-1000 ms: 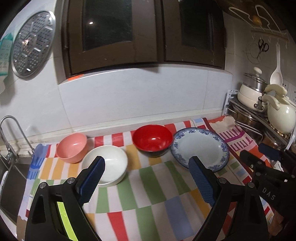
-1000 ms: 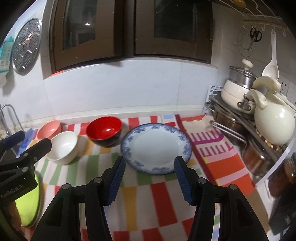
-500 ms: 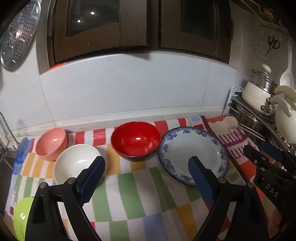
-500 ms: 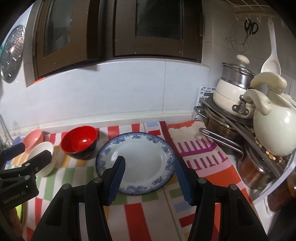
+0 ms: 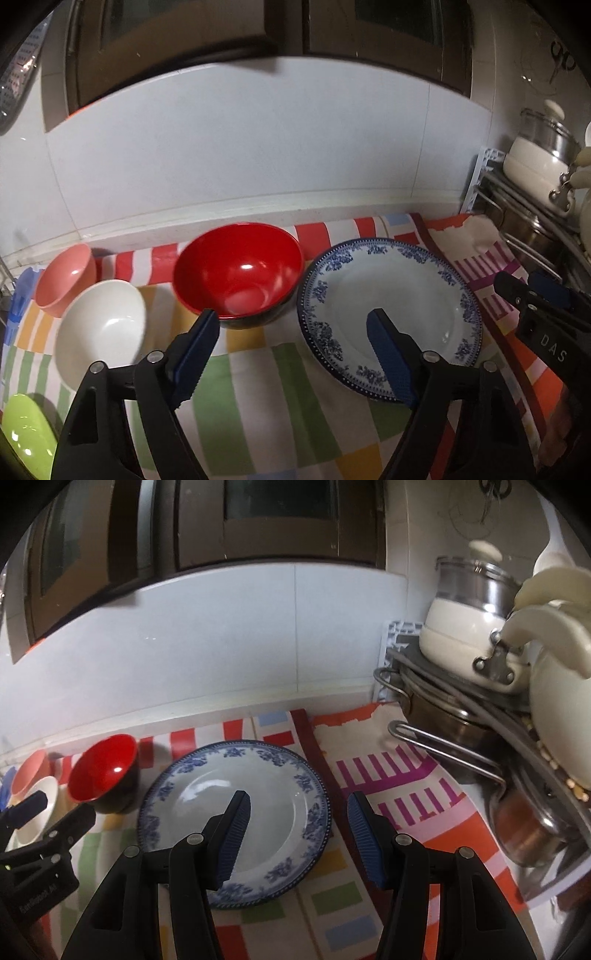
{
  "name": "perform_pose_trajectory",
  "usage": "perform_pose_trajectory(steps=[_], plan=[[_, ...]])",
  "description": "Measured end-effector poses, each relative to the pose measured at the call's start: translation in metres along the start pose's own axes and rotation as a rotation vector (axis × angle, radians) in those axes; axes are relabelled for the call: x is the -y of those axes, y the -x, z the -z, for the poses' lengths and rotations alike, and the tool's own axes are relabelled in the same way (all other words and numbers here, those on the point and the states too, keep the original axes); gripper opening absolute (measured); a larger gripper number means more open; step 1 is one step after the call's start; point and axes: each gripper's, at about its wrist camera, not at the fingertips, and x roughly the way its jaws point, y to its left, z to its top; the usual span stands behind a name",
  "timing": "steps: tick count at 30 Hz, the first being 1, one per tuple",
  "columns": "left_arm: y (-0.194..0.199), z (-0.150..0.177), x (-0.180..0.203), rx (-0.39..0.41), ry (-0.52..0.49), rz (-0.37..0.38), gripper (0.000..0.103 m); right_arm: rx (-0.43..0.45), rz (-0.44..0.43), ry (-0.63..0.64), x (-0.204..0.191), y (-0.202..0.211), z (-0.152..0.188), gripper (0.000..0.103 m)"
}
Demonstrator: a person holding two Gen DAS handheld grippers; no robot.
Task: Organize plates and bowls
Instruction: 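Move both grippers to the rim of the blue-and-white patterned plate, then close both grippers on the blue-and-white plate's rim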
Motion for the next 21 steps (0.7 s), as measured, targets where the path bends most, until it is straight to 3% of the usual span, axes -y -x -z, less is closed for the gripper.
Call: perform_pose_trajectory(steps=[6, 21], plan=[[-0.030, 0.006, 0.007, -0.057, 0.023, 0.016, 0.072, -0.042, -0.007, -0.008, 0.007, -0.034, 0.002, 0.056], [-0.064, 0.008, 0.014, -0.115, 0.046, 0.029, 0.057, -0.145, -0.029, -0.013, 0.017, -0.094, 0.009, 0.055]])
